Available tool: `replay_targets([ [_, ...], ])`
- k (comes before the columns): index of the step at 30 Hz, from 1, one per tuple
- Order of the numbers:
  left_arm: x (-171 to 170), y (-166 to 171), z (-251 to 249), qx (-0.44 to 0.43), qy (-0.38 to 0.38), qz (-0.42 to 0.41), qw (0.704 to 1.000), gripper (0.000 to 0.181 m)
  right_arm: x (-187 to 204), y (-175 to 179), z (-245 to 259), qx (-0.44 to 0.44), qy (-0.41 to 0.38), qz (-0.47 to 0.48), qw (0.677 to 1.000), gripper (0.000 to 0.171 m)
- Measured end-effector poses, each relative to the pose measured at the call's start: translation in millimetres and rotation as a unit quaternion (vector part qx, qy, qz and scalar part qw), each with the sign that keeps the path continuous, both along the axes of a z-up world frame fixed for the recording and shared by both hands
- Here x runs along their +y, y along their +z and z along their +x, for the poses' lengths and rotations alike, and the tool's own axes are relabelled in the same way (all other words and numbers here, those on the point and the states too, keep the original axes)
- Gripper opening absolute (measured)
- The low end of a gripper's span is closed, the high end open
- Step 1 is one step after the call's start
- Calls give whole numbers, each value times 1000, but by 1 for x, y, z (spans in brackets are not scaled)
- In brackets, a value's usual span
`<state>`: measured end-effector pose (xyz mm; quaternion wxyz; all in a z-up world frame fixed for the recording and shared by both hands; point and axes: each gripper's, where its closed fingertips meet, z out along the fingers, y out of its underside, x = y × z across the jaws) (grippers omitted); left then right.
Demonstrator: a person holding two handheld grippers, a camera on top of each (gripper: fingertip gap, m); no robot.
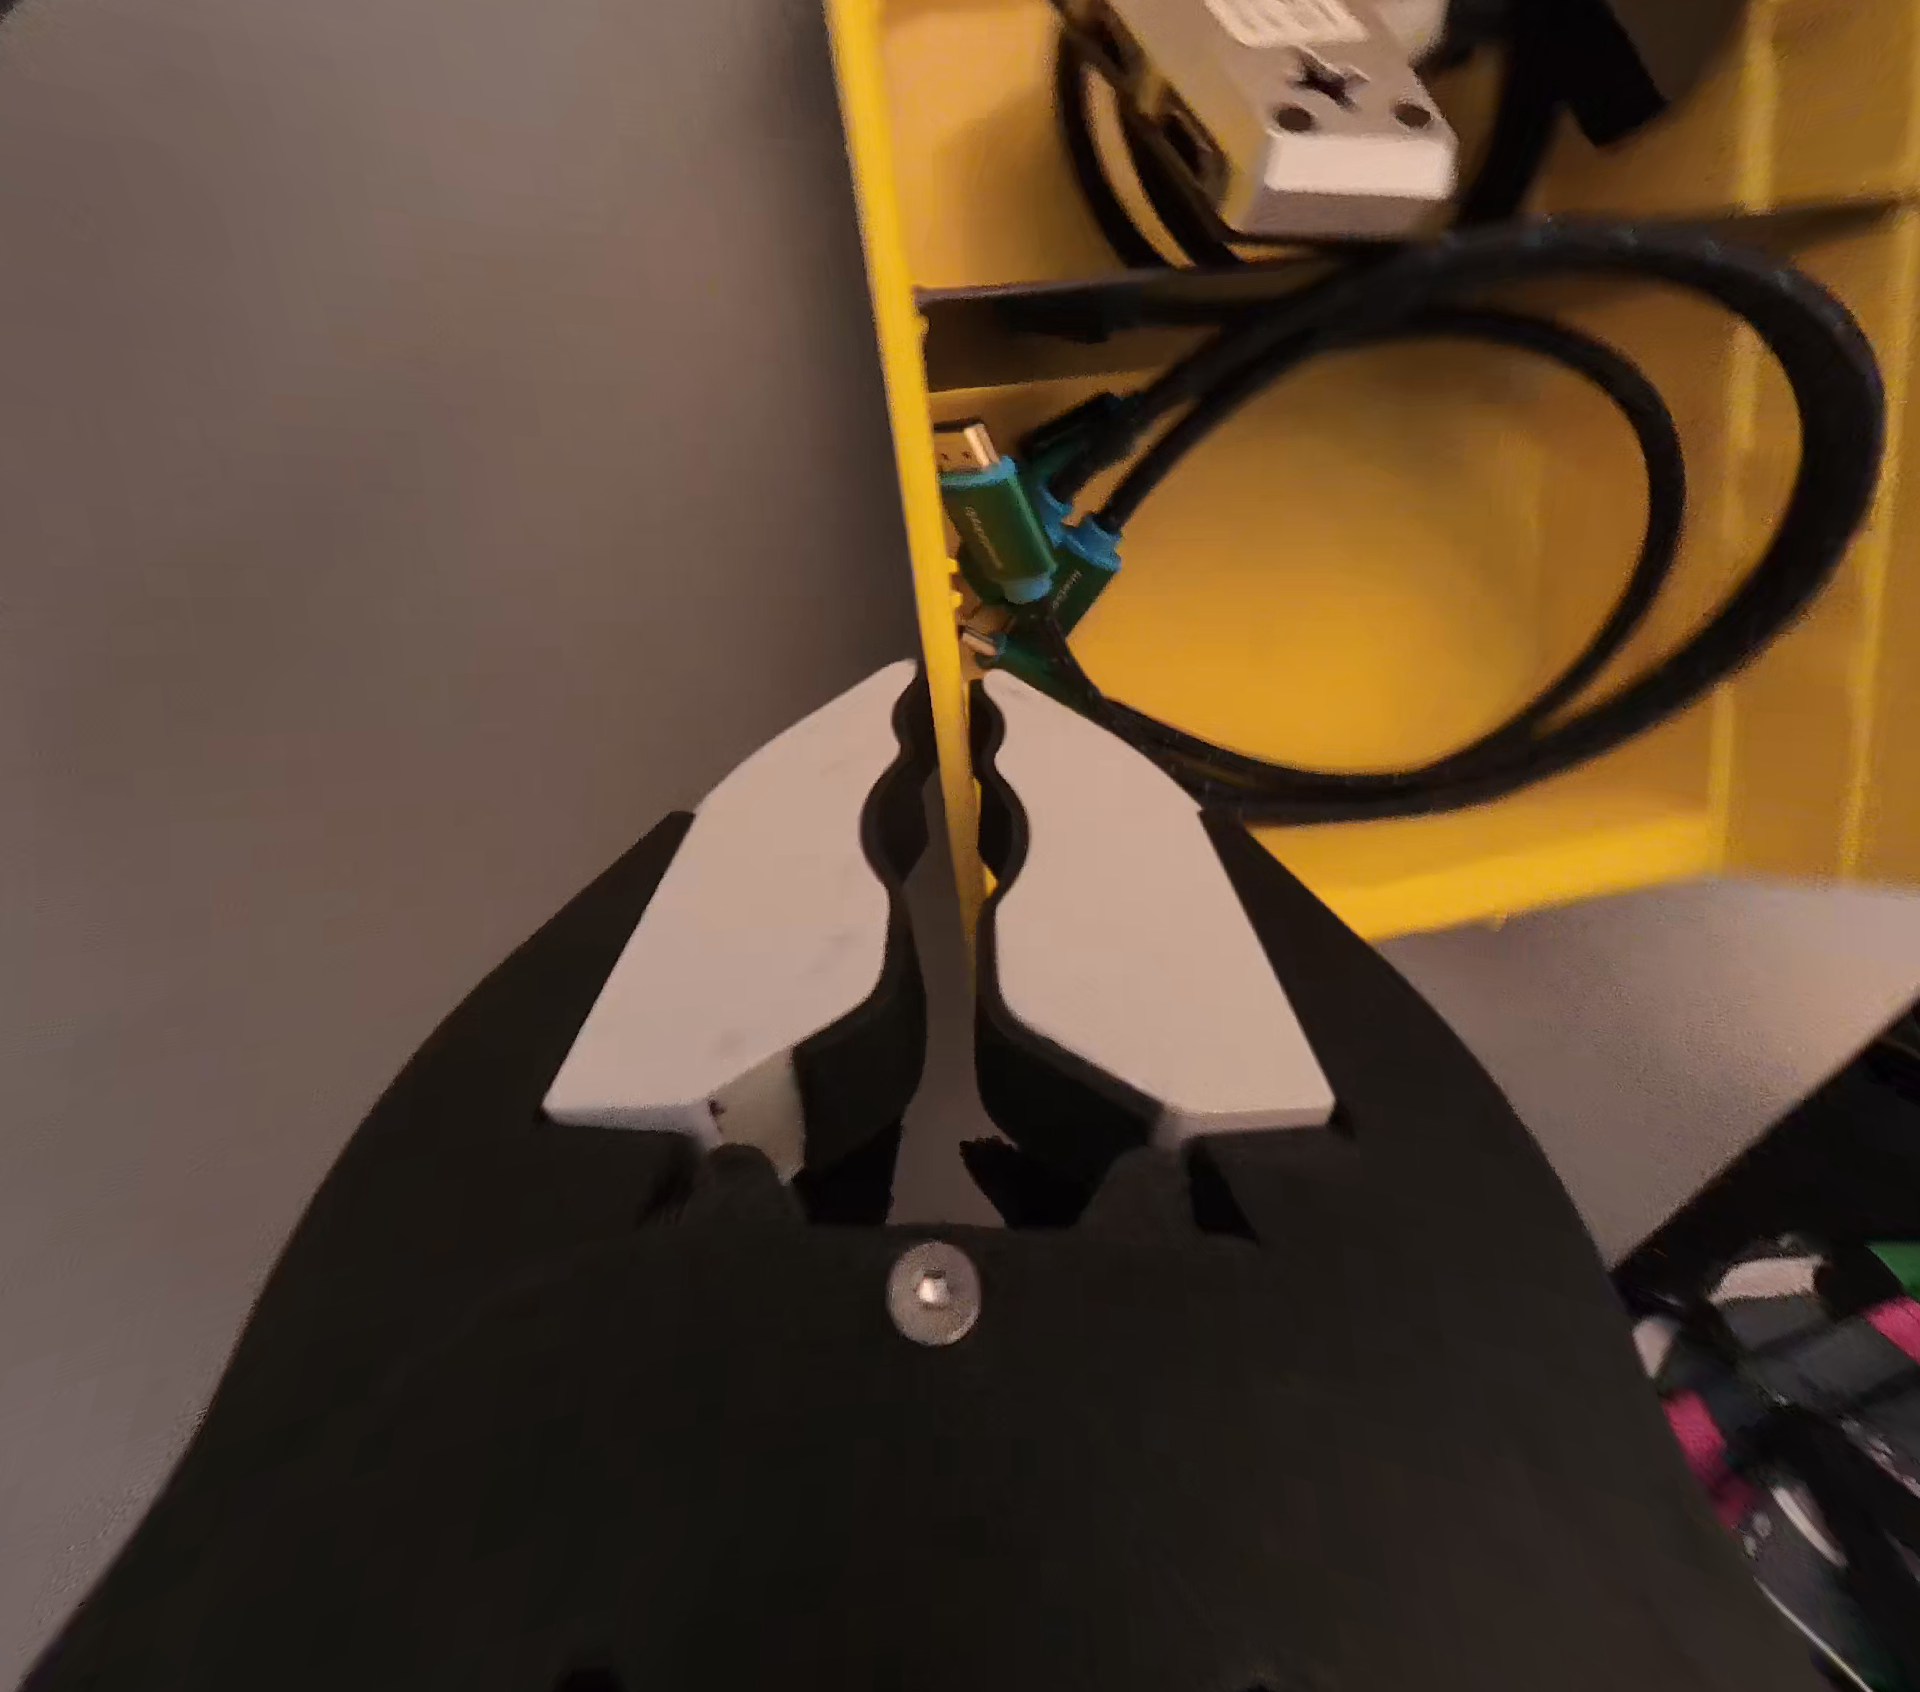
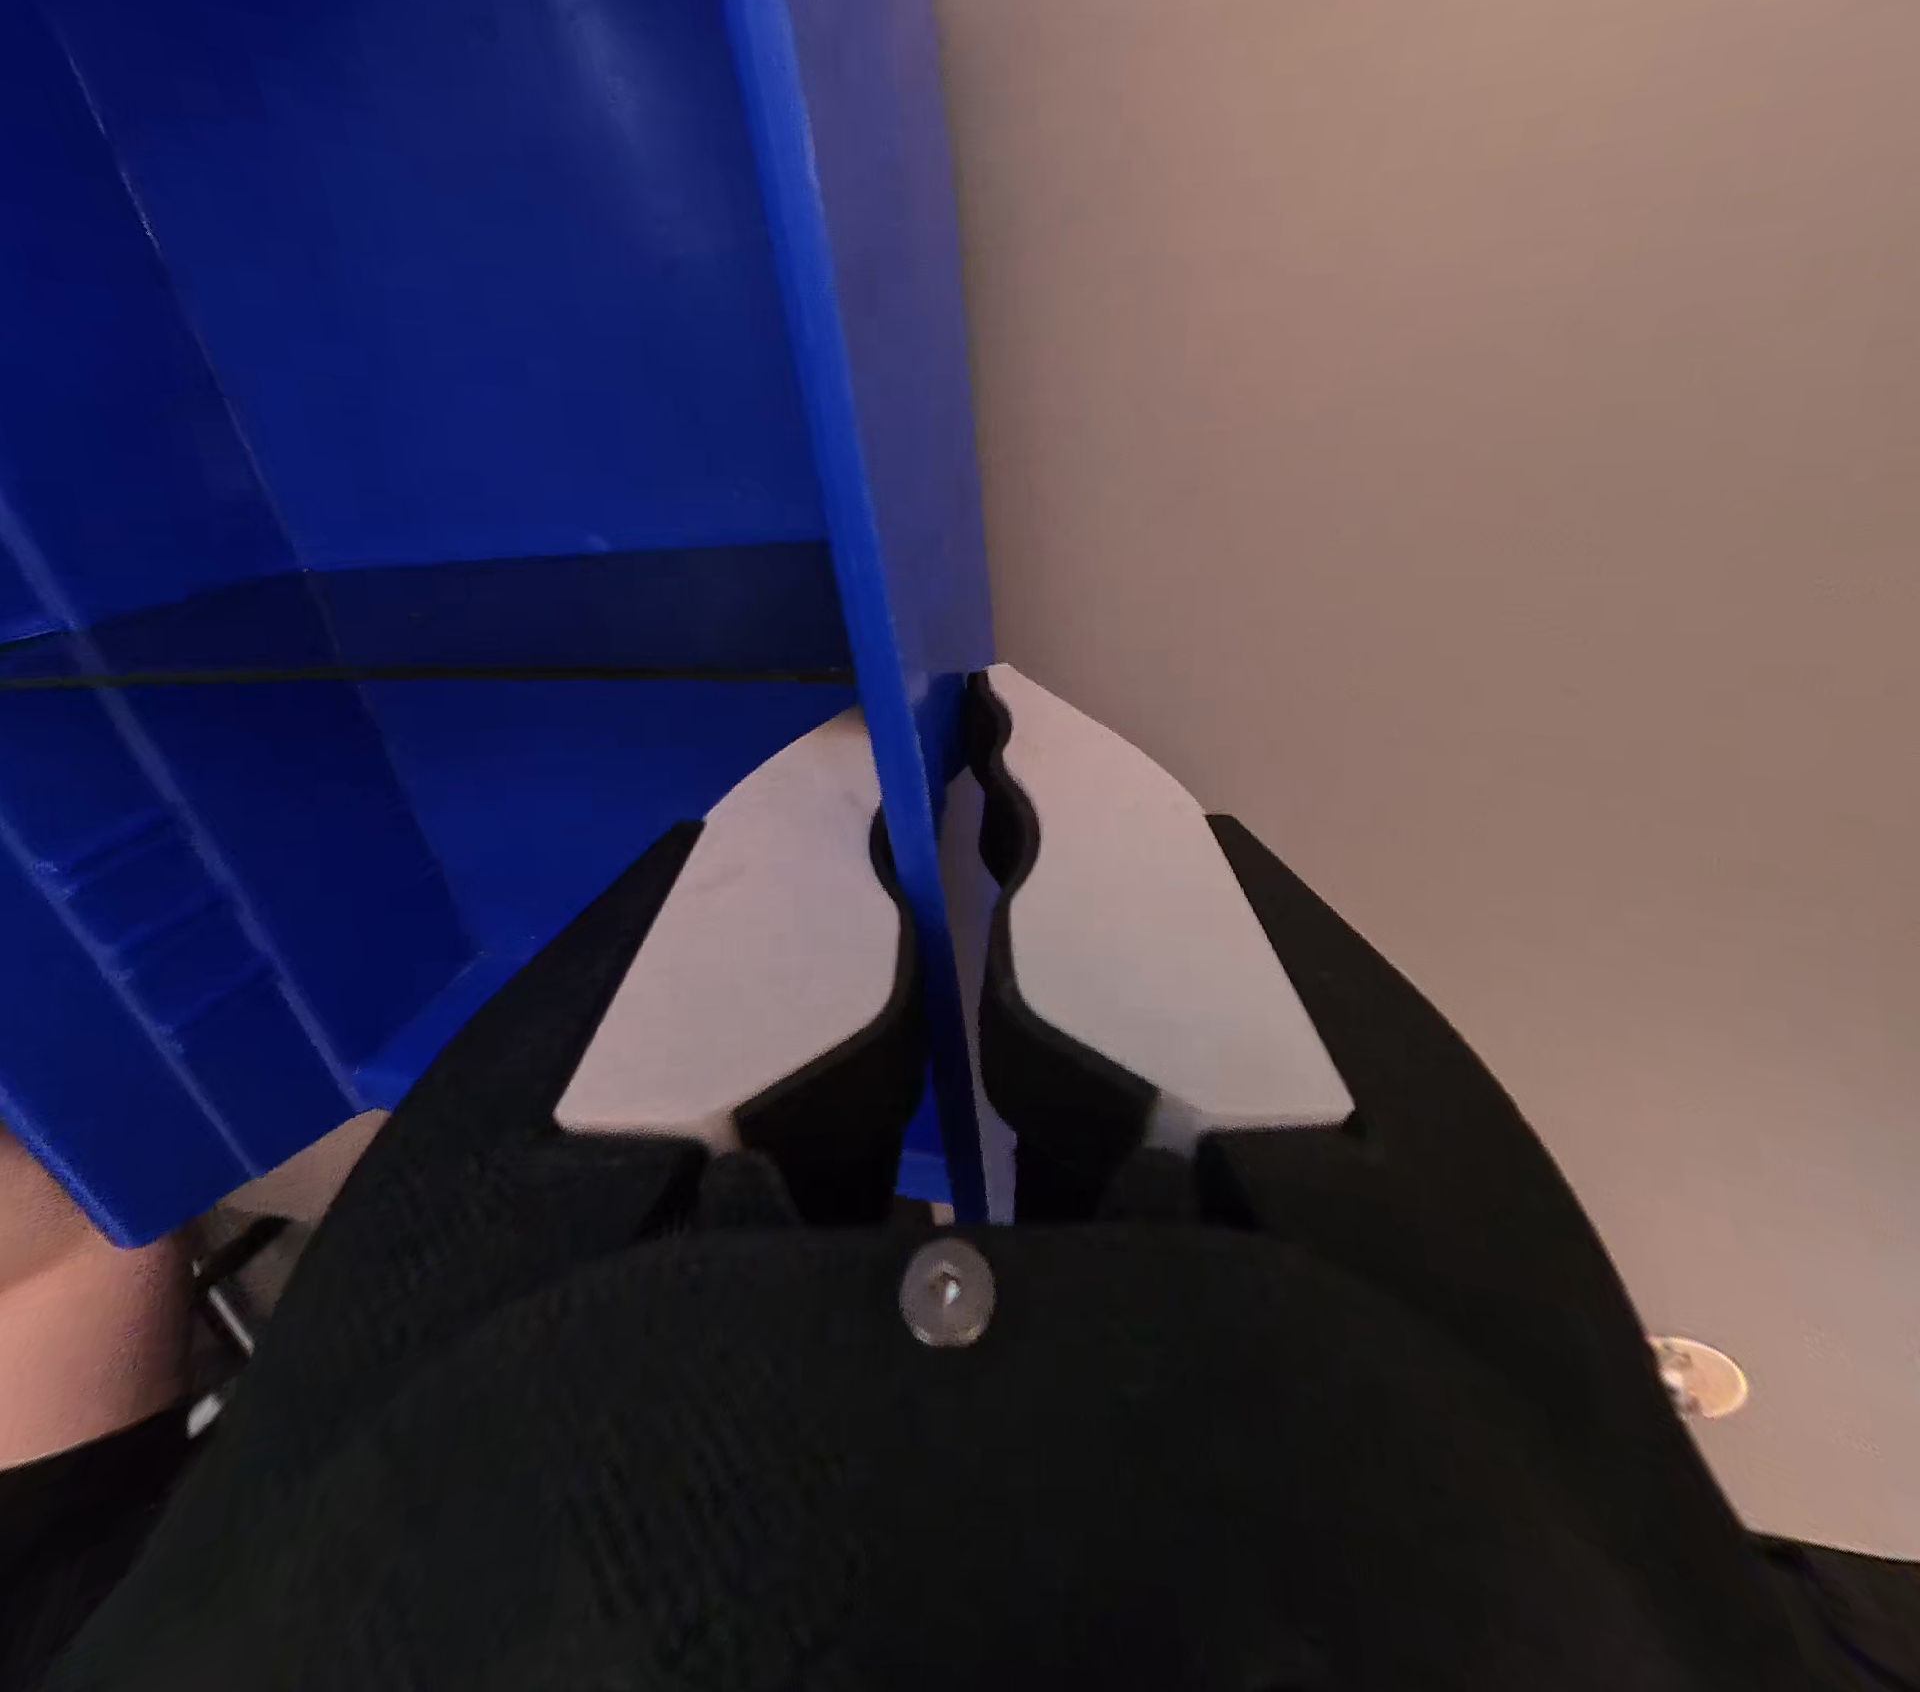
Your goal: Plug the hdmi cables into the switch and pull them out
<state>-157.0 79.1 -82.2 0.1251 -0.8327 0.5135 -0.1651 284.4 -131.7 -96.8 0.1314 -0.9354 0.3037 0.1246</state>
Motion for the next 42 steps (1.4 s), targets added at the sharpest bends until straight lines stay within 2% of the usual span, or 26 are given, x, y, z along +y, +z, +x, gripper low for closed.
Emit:
replay_targets([
  [6,43,2,-80,-8,97,-34,995,5,11,-28,-17,-16,51,-62,997,7],
  [9,57,2,-117,-20,130,-48,990,6,19,-32,-16,-10,40,-55,998,7],
  [12,70,3,-151,-27,181,-53,982,6,22,-32,-13,-36,66,-72,995,7],
  [20,76,4,-220,-34,286,-59,956,6,21,-31,-13,-58,89,-91,990,8],
  [26,78,4,-244,-52,328,-68,941,7,19,-32,-14,-56,84,-83,991,7],
  [37,83,5,-250,-55,325,-57,942,7,14,-32,-13,-61,74,-82,992,8],
  [42,85,5,-252,-84,332,-72,937,8,11,-32,-11,-60,77,-80,992,8],
])
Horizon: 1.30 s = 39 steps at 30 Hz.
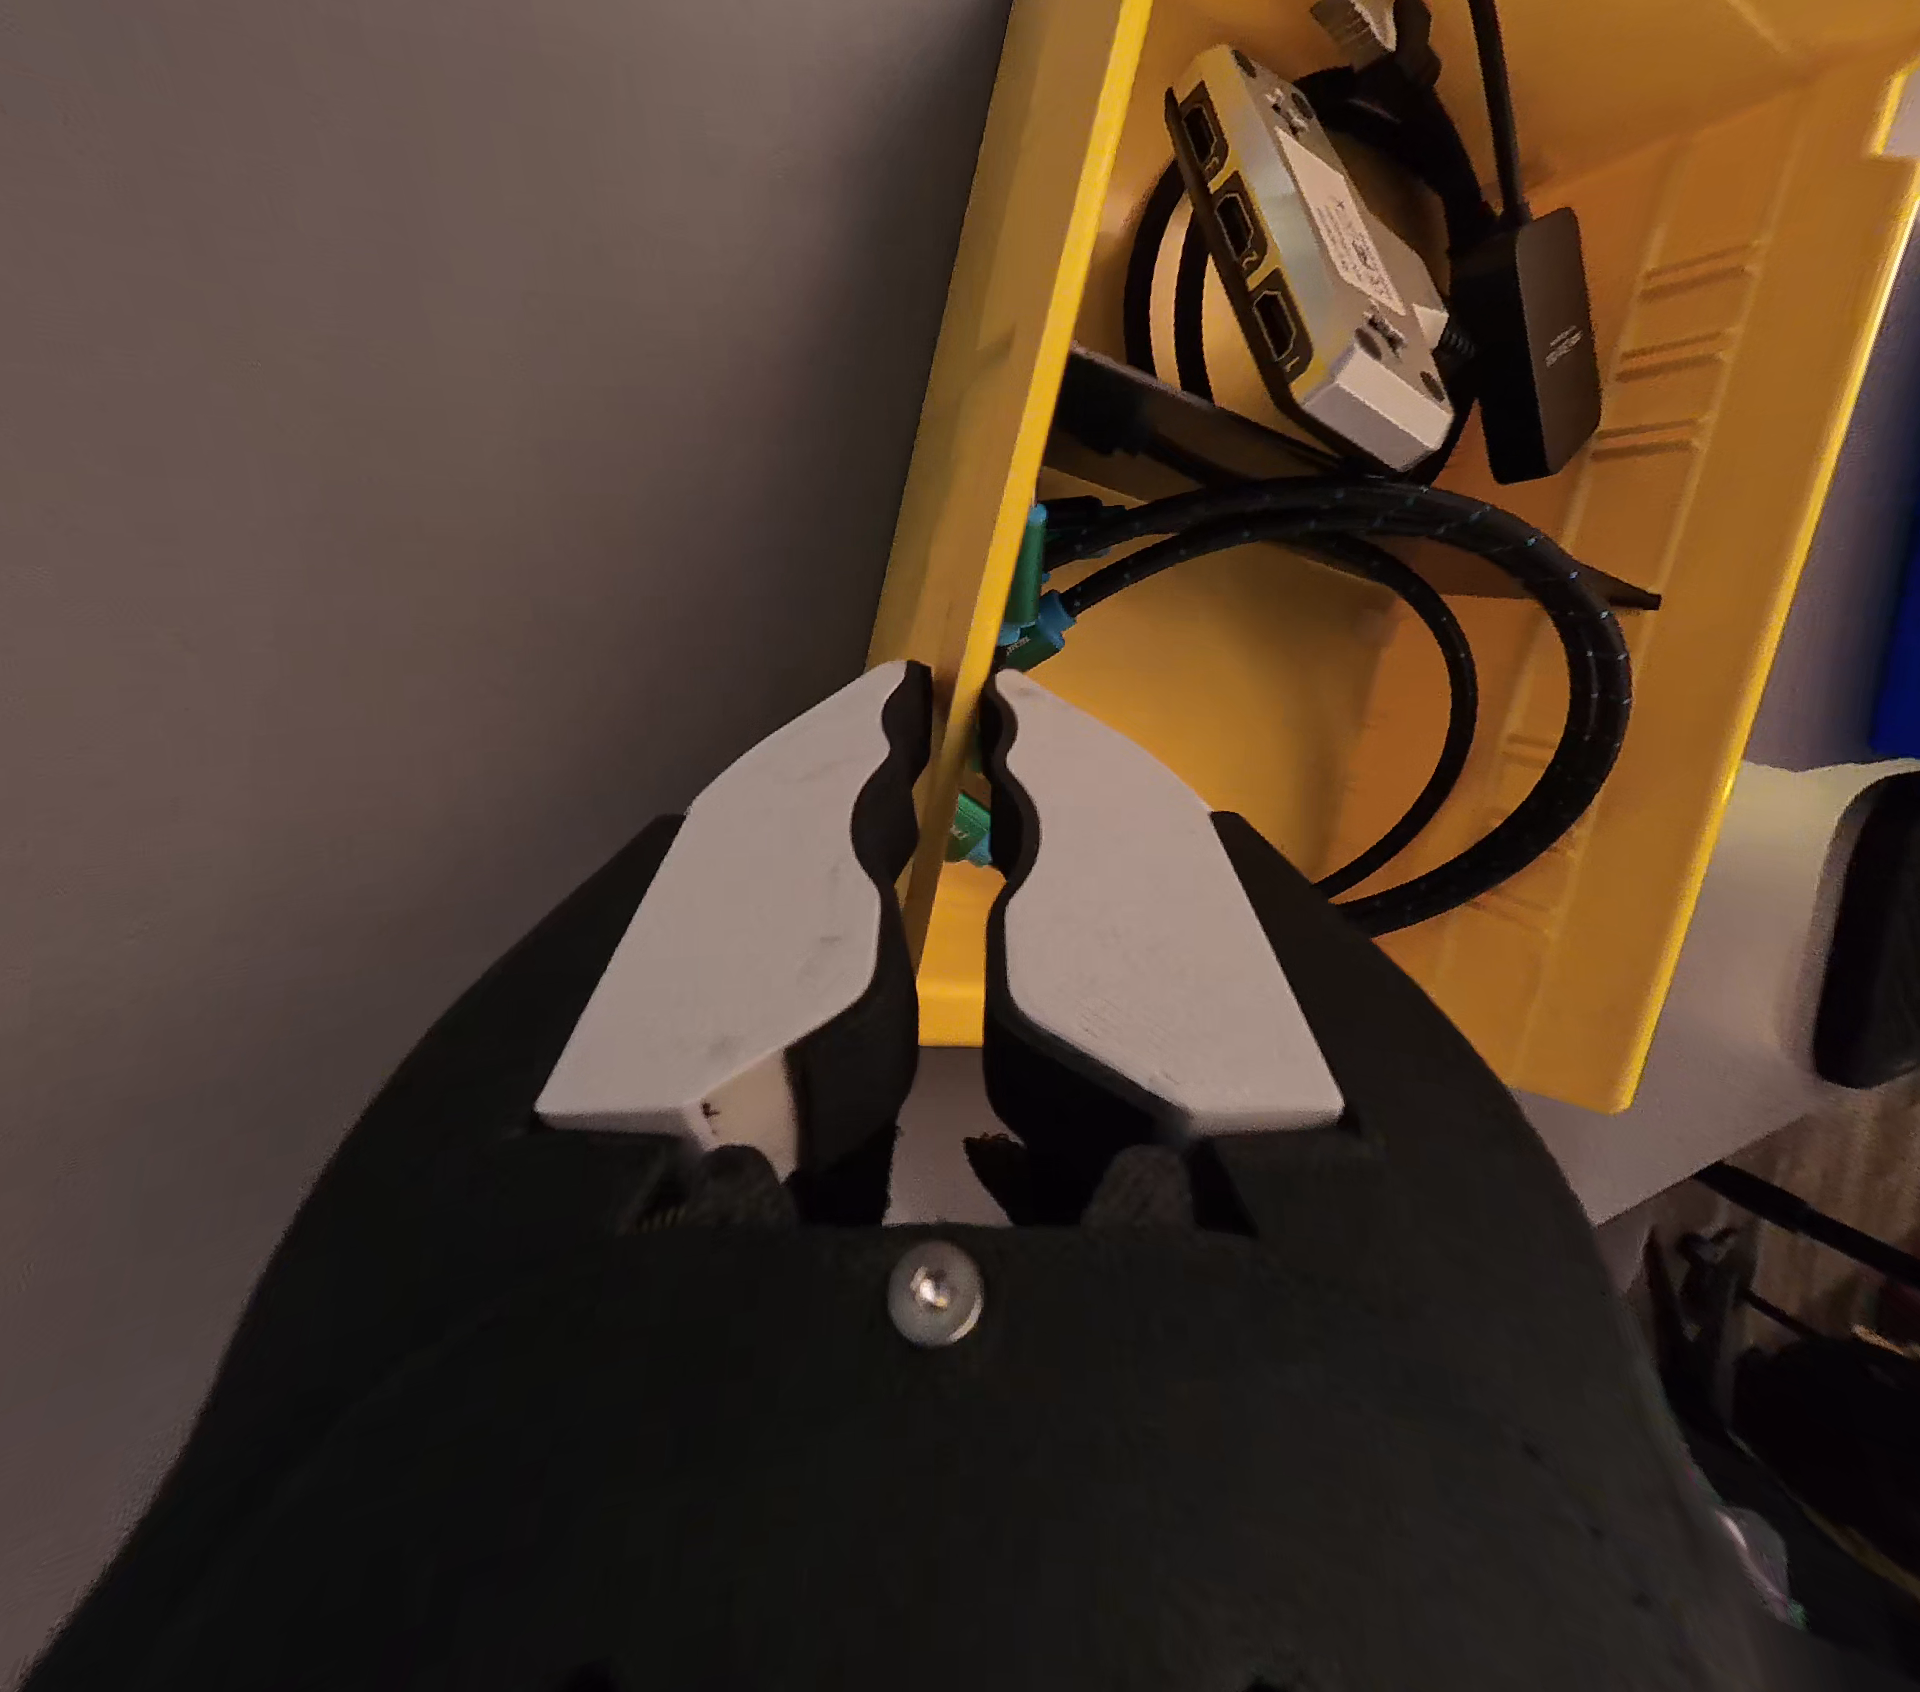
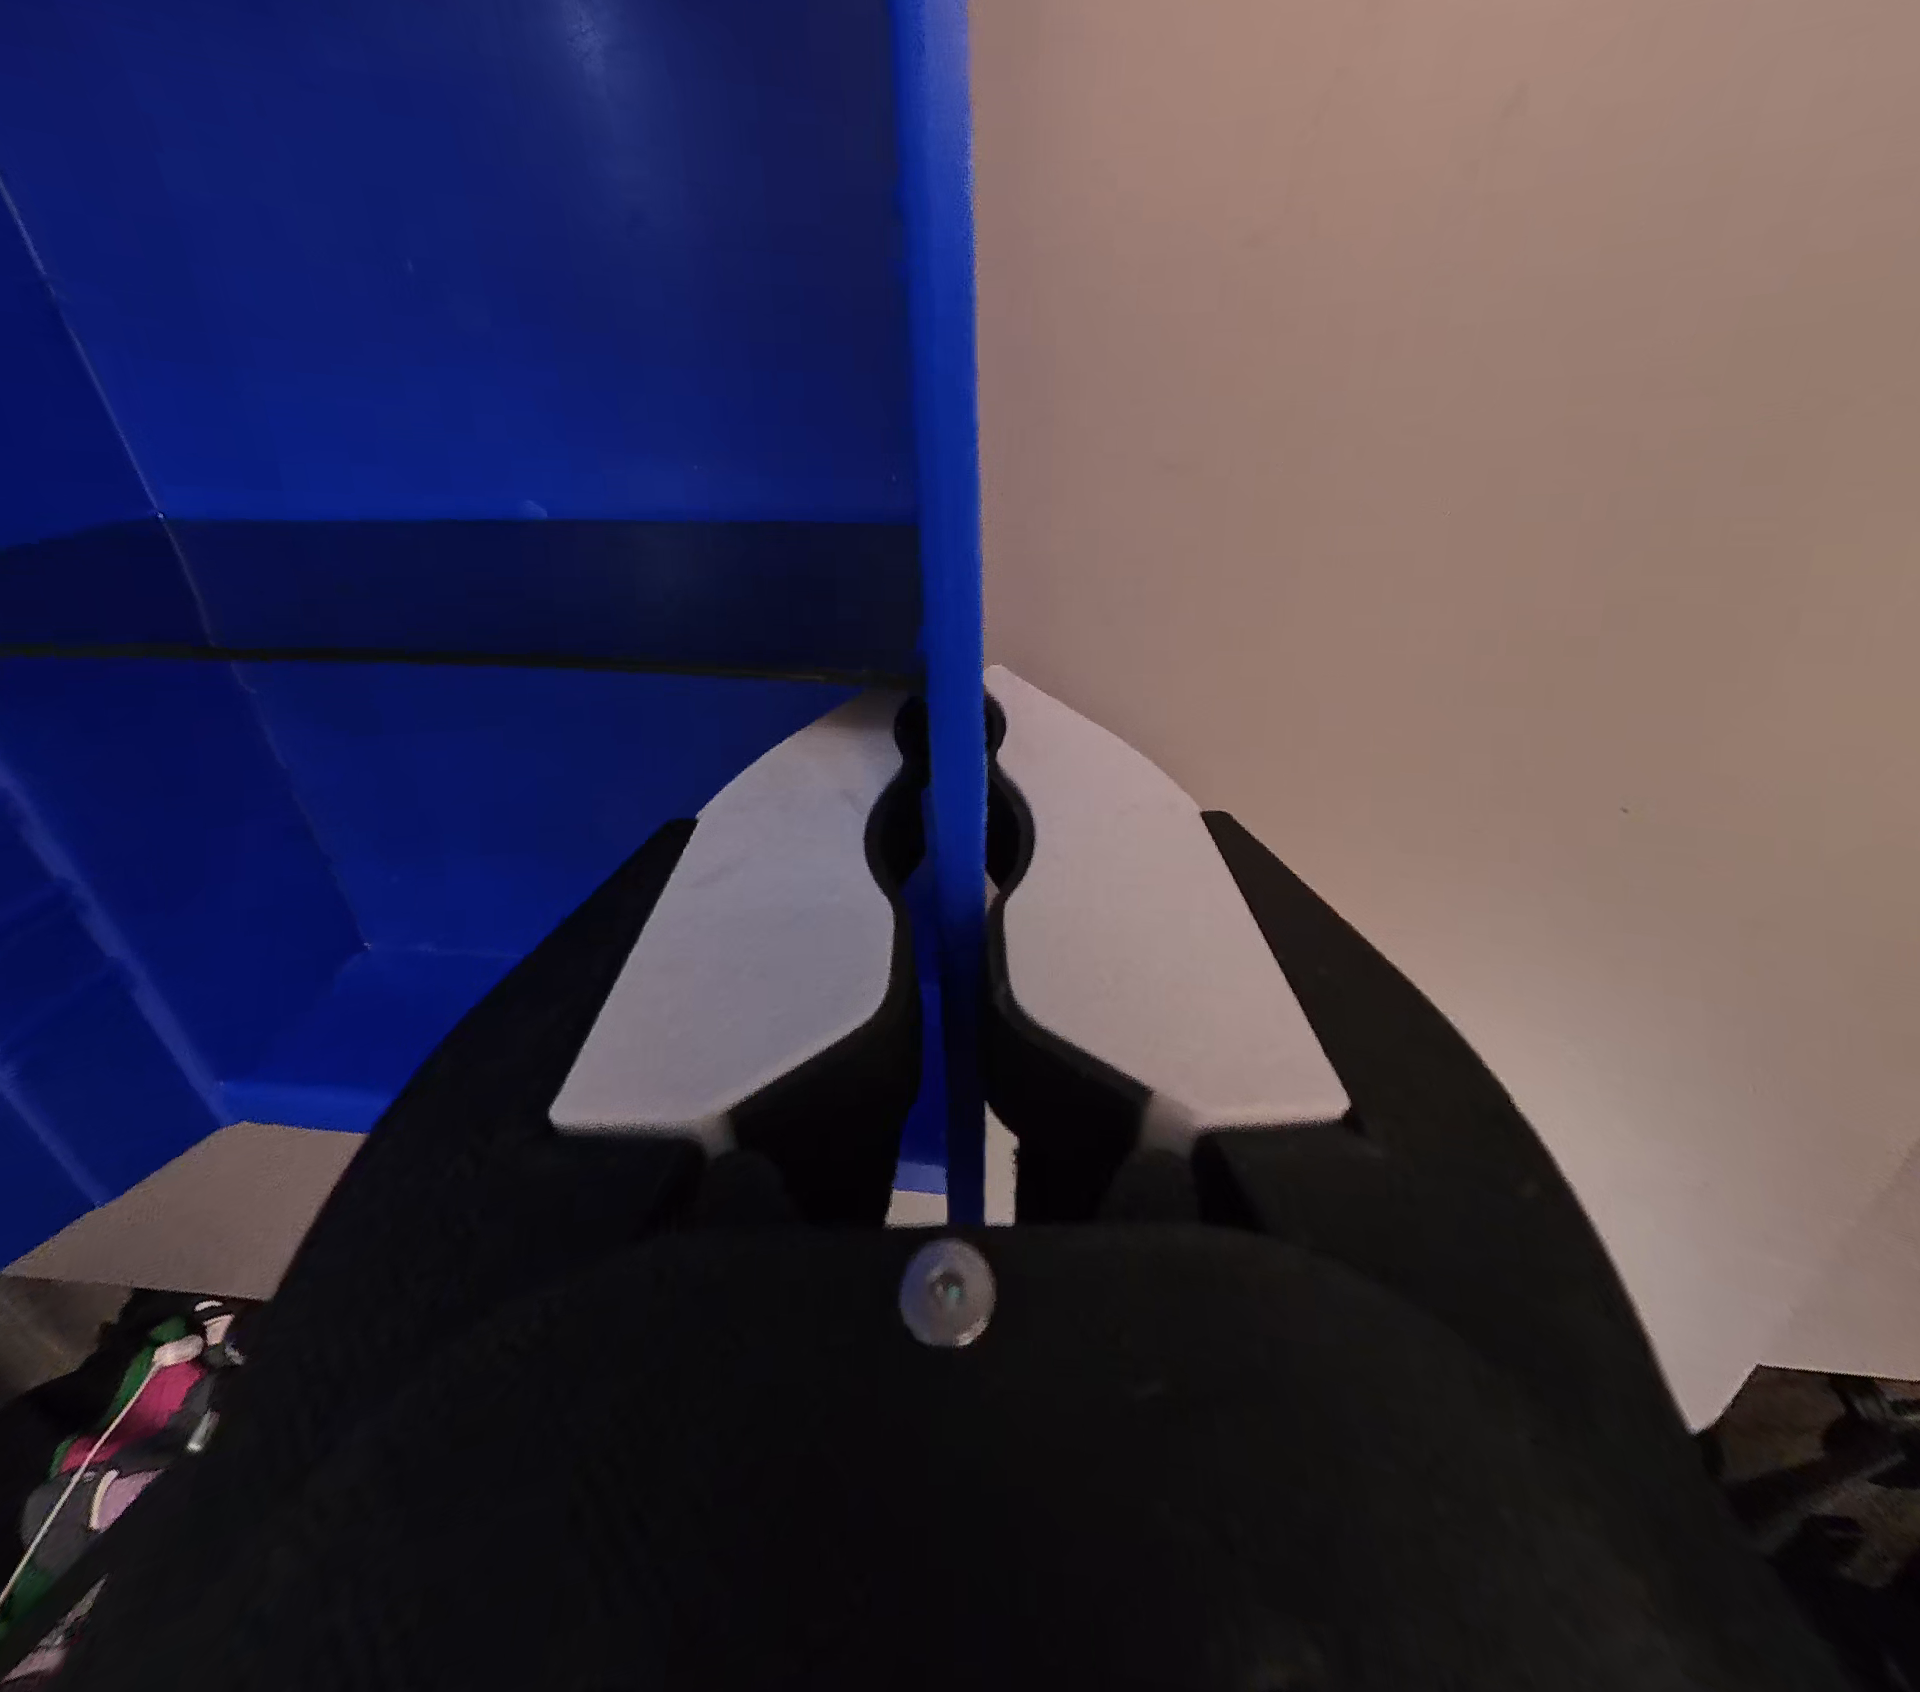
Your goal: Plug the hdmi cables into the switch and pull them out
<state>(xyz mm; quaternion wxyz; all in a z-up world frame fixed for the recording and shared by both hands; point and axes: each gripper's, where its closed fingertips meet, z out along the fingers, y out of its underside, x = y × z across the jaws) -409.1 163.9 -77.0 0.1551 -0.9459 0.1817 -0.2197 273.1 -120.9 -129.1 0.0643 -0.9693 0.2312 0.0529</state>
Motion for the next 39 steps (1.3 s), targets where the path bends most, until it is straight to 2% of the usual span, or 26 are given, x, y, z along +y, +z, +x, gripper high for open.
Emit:
replay_targets([
  [9,2,1,-23,-18,25,2,1000,8,-10,0,11,1,-8,4,1000,8],
  [16,6,2,-32,-33,41,6,999,9,-25,-1,29,0,-51,2,999,8],
  [22,8,2,-45,-52,68,7,996,9,-23,0,35,-16,-13,6,1000,9],
  [34,7,3,-88,-37,164,26,985,8,-20,-1,35,-14,4,22,1000,9],
  [39,-5,2,-86,17,107,30,994,6,-20,0,35,-21,16,26,999,9],
])
